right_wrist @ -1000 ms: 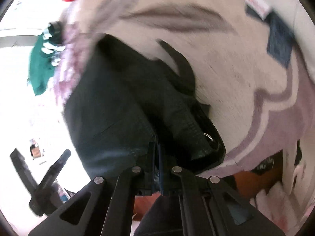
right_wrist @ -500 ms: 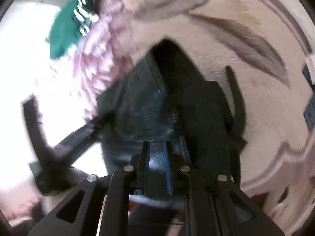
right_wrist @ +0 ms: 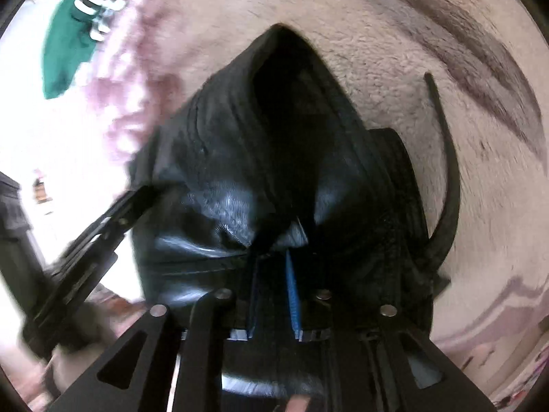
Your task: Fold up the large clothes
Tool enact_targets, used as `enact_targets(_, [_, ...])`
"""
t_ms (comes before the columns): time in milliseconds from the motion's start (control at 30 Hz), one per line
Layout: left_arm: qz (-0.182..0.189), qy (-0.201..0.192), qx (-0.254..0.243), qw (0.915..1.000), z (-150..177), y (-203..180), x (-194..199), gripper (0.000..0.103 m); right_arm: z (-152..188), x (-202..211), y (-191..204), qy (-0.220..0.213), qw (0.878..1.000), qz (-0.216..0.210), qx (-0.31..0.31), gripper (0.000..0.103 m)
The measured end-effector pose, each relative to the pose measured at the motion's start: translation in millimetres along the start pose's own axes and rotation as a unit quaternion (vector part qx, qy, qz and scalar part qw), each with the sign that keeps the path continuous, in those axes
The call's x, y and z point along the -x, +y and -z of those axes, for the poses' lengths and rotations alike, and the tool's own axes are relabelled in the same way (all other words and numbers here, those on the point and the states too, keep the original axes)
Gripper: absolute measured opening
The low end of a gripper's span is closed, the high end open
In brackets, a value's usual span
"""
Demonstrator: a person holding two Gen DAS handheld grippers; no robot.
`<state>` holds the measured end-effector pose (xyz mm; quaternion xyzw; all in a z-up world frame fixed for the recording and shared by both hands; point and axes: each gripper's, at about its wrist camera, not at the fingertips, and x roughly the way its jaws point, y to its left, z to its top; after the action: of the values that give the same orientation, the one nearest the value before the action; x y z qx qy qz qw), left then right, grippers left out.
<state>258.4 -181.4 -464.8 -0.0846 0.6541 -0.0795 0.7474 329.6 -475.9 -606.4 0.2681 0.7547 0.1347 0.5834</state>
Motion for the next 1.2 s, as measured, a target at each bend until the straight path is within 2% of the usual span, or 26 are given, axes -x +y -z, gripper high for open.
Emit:
enact_targets(33, [0.005, -0.016, 0.004, 0.9999, 5, 10, 18, 0.045, 4, 16, -4, -0.016, 1.0, -0.019, 0.001, 0.055])
enact_targets(67, [0.018, -0.023, 0.009, 0.9995, 10, 20, 28, 0.055, 9, 39, -14, -0.053, 0.998, -0.027, 0.003, 0.084])
enact_targets(100, [0.043, -0.028, 0.019, 0.9985, 17, 34, 37, 0.065, 13, 54, -21, -0.086, 0.996, -0.024, 0.006, 0.094])
enact_targets(133, [0.067, -0.023, 0.032, 0.997, 23, 47, 40, 0.088, 14, 68, -31, -0.115, 0.993, -0.021, 0.006, 0.102])
enact_targets(167, [0.096, -0.015, 0.044, 0.9943, 27, 58, 38, 0.094, 13, 76, -43, -0.127, 0.992, -0.02, 0.005, 0.102])
enact_targets(233, [0.145, 0.017, 0.078, 0.9862, 39, 77, 26, 0.094, 10, 72, -64, -0.109, 0.994, -0.024, 0.004, 0.102])
enact_targets(267, [0.17, 0.034, 0.098, 0.9799, 47, 87, 14, 0.094, 7, 64, -78, -0.098, 0.994, -0.04, 0.003, 0.102])
enact_targets(300, [0.199, 0.044, 0.116, 0.9722, 54, 91, 4, 0.094, 5, 54, -85, -0.085, 0.995, -0.055, 0.0, 0.102])
enact_targets(333, [0.235, 0.054, 0.137, 0.9608, 62, 97, -9, 0.094, 2, 41, -91, -0.065, 0.995, -0.074, -0.001, 0.102])
enact_targets(433, [0.311, 0.062, 0.169, 0.9332, 79, 89, -30, 0.094, 4, 5, -96, -0.031, 0.995, -0.094, 0.005, 0.103])
enact_targets(467, [0.331, 0.063, 0.17, 0.9261, 81, 86, -35, 0.094, -1, -10, -92, -0.024, 0.994, -0.103, 0.008, 0.103])
enact_targets(533, [0.352, 0.066, 0.164, 0.9191, 83, 77, -40, 0.094, -7, -34, -87, -0.012, 0.993, -0.116, 0.01, 0.103])
enact_targets(667, [0.364, 0.067, 0.146, 0.9174, 81, 60, -53, 0.094, -17, -57, -97, 0.02, 0.988, -0.155, 0.005, 0.103])
enact_targets(800, [0.388, 0.058, 0.145, 0.9084, 79, 55, -64, 0.094, -24, -66, -98, 0.045, 0.984, -0.17, 0.018, 0.103])
enact_targets(967, [0.388, 0.046, 0.133, 0.9107, 77, 50, -59, 0.094, -22, -64, -80, 0.05, 0.99, -0.119, 0.061, 0.103])
enact_targets(1067, [0.381, 0.037, 0.128, 0.915, 74, 40, -56, 0.094, -23, -75, -81, 0.036, 0.989, -0.139, 0.031, 0.103])
enact_targets(1133, [0.371, 0.027, 0.113, 0.9214, 71, 31, -51, 0.094, -20, -75, -75, 0.031, 0.988, -0.149, 0.034, 0.103])
enact_targets(1200, [0.368, 0.021, 0.112, 0.9229, 72, 30, -45, 0.09, -18, -79, -62, 0.031, 0.984, -0.17, 0.043, 0.082])
